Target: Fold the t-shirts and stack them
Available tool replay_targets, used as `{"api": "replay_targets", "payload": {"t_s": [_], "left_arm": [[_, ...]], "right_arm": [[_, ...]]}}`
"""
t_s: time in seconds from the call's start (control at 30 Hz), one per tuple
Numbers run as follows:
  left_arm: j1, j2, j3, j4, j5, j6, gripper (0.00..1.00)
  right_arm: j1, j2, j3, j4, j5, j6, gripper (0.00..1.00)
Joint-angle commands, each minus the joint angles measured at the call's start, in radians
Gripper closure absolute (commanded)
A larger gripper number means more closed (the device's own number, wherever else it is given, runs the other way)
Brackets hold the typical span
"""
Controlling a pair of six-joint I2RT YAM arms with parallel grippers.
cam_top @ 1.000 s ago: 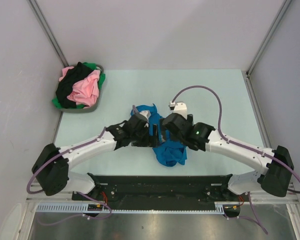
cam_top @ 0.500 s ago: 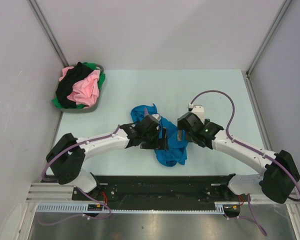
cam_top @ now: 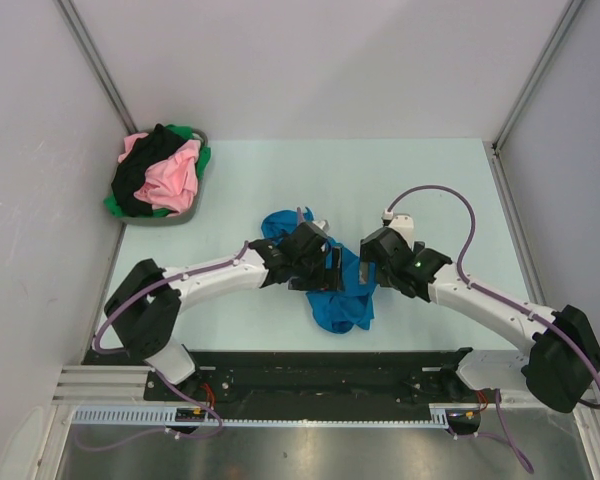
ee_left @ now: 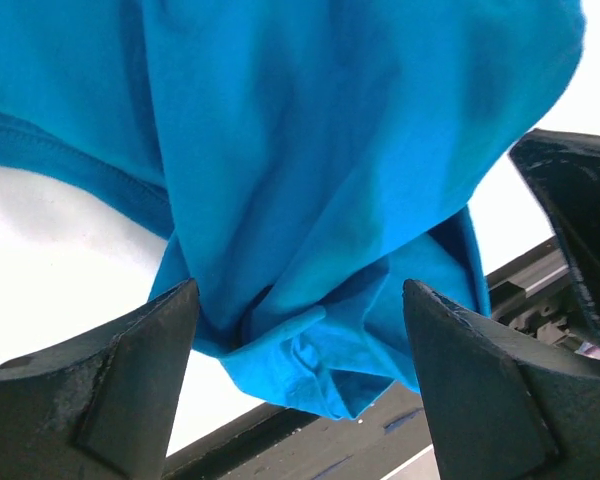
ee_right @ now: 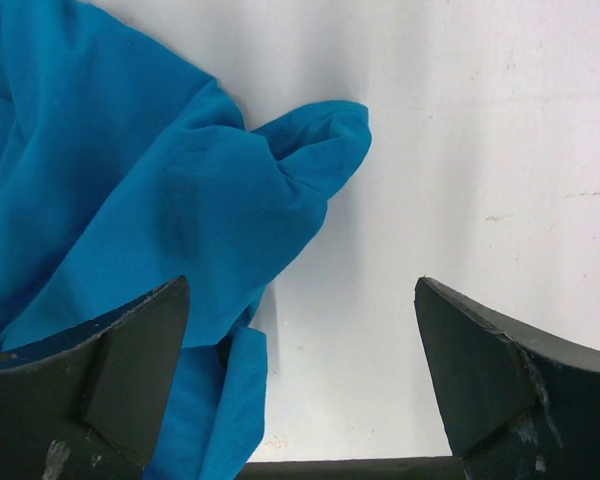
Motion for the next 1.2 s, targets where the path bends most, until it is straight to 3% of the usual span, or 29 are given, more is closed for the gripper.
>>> {"api": "replay_targets", "payload": {"t_s": [0.0, 0.37, 0.73, 1.17], "left_arm": [[-0.004, -0.015, -0.046, 0.008, -0.008, -0.013, 0.13], [-0.004, -0.104, -0.173, 0.025, -0.031, -0.016, 0.18], [-0.006, -0.337, -0.359, -0.006, -0.091, -0.057, 0.17], [-0.003, -0.193, -0.288, 0.015, -0.129, -0.05, 0.16]], "right_arm": [[-0.006, -0.032, -0.01, 0.035, -0.006, -0.002, 0.0], [-0.007, -0.03, -0.018, 0.041, -0.023, -0.002, 0.01], [-0.009, -0.042, -0.018, 0.035, -0.034, 0.001, 0.02], [-0.009, -0.068, -0.018, 0.019, -0.031, 0.006, 0.02]]}}
